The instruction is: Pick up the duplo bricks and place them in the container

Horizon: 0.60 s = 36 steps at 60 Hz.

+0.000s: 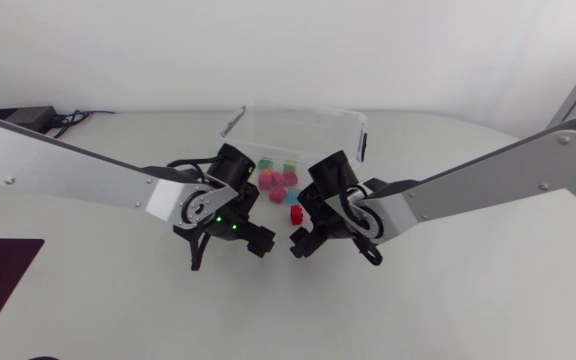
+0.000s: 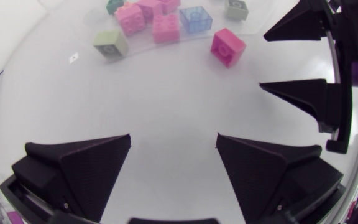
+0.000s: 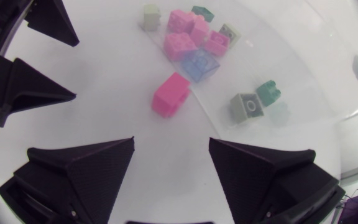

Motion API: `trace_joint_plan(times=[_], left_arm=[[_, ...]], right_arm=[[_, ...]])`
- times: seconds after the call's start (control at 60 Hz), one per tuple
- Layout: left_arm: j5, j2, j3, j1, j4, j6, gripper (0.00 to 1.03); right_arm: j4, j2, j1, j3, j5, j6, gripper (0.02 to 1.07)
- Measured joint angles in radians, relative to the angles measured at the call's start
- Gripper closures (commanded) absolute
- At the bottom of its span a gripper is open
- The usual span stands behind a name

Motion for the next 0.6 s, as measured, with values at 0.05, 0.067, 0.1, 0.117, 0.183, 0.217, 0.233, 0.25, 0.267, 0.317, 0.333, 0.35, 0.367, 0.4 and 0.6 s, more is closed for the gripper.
trace_joint_plan(times=[0.05, 0.067, 0.1, 0.117, 0.183, 0.217, 0.233, 0.25, 0.267, 0.317, 0.333, 0.35, 0.367, 0.4, 0.6], left_arm=[[0.003, -0.018, -0.02, 0.012, 0.009, 0.006, 0.07], [0.003, -0.023, -0.026, 0.014, 0.012, 0.01, 0.07], [0.003, -0.036, -0.039, 0.02, 0.016, 0.016, 0.07], [0.003, -0.041, -0.043, 0.023, 0.016, 0.017, 0.07], [0.004, -0.06, -0.057, 0.033, 0.019, 0.02, 0.07], [0.006, -0.069, -0.063, 0.038, 0.025, 0.021, 0.07], [0.007, -0.074, -0.066, 0.04, 0.027, 0.021, 0.07], [0.007, -0.079, -0.068, 0.041, 0.027, 0.021, 0.07], [0.007, -0.083, -0.07, 0.042, 0.027, 0.021, 0.07], [0.007, -0.098, -0.076, 0.045, 0.027, 0.023, 0.07], [0.007, -0.101, -0.077, 0.045, 0.027, 0.023, 0.07], [0.007, -0.105, -0.079, 0.046, 0.027, 0.023, 0.07], [0.007, -0.109, -0.081, 0.046, 0.029, 0.023, 0.07], [0.008, -0.115, -0.084, 0.046, 0.031, 0.023, 0.07], [0.018, -0.121, -0.089, 0.048, 0.034, 0.024, 0.07]], right_arm=[[-0.013, 0.023, 0.008, 0.021, 0.018, 0.012, 0.21], [-0.02, 0.032, 0.01, 0.031, 0.025, 0.021, 0.21], [-0.034, 0.048, 0.016, 0.049, 0.042, 0.032, 0.21], [-0.036, 0.054, 0.018, 0.057, 0.047, 0.039, 0.21], [-0.049, 0.077, 0.021, 0.095, 0.074, 0.062, 0.25], [-0.054, 0.089, 0.022, 0.111, 0.087, 0.072, 0.27], [-0.056, 0.096, 0.022, 0.121, 0.092, 0.078, 0.27], [-0.058, 0.101, 0.022, 0.127, 0.094, 0.082, 0.28], [-0.06, 0.106, 0.022, 0.135, 0.095, 0.087, 0.28], [-0.069, 0.121, 0.022, 0.158, 0.1, 0.099, 0.28], [-0.072, 0.125, 0.021, 0.165, 0.101, 0.1, 0.28], [-0.076, 0.13, 0.021, 0.172, 0.103, 0.104, 0.28], [-0.082, 0.133, 0.021, 0.177, 0.103, 0.107, 0.28], [-0.089, 0.14, 0.021, 0.191, 0.105, 0.111, 0.28], [-0.09, 0.169, 0.019, 0.228, 0.121, 0.115, 0.28]])
